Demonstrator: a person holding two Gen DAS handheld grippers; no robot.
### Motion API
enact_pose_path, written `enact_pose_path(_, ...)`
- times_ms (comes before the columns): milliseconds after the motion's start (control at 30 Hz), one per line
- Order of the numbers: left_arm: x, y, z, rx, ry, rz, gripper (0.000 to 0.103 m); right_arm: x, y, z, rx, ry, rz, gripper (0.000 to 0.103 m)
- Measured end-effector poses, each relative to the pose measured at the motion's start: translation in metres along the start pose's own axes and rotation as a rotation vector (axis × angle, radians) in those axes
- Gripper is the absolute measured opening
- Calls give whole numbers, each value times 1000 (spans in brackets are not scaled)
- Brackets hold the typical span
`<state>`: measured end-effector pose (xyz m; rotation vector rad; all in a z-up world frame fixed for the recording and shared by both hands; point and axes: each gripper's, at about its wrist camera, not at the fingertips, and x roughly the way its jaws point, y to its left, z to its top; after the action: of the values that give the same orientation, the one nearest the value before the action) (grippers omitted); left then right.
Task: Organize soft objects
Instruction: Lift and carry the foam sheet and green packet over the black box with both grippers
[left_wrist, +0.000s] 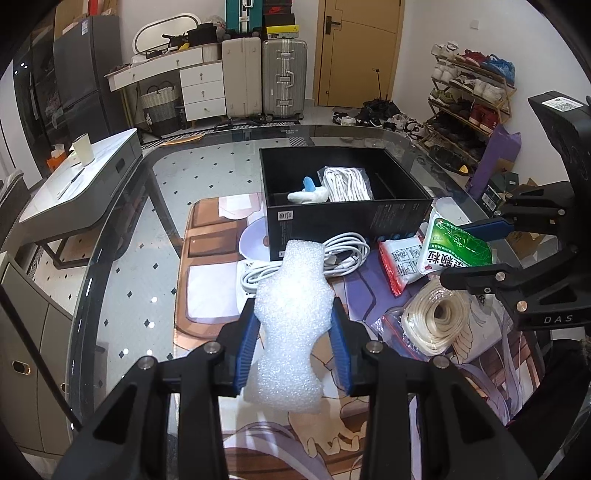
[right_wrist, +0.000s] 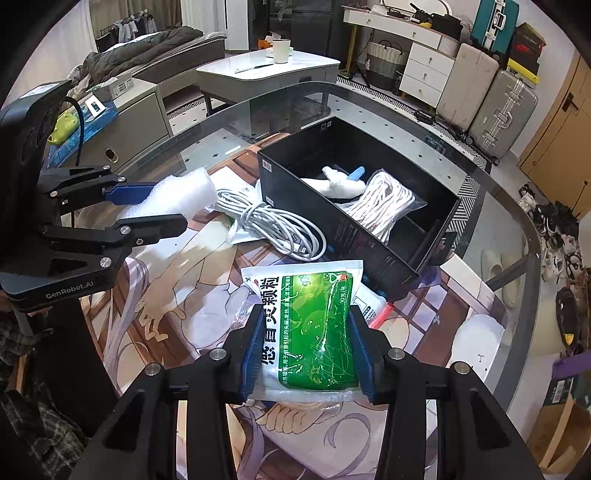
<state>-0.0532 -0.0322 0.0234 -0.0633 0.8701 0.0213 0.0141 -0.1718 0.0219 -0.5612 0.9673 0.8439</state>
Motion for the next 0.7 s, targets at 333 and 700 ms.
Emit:
enact_pose_path(333, 0, -6, 19, 30, -18, -9, 35, -9, -13, 8, 25, -17, -7, 44)
enact_pose_path(700, 0, -13, 37, 80, -42, 0, 35, -9, -20, 16, 34, -35, -5, 44)
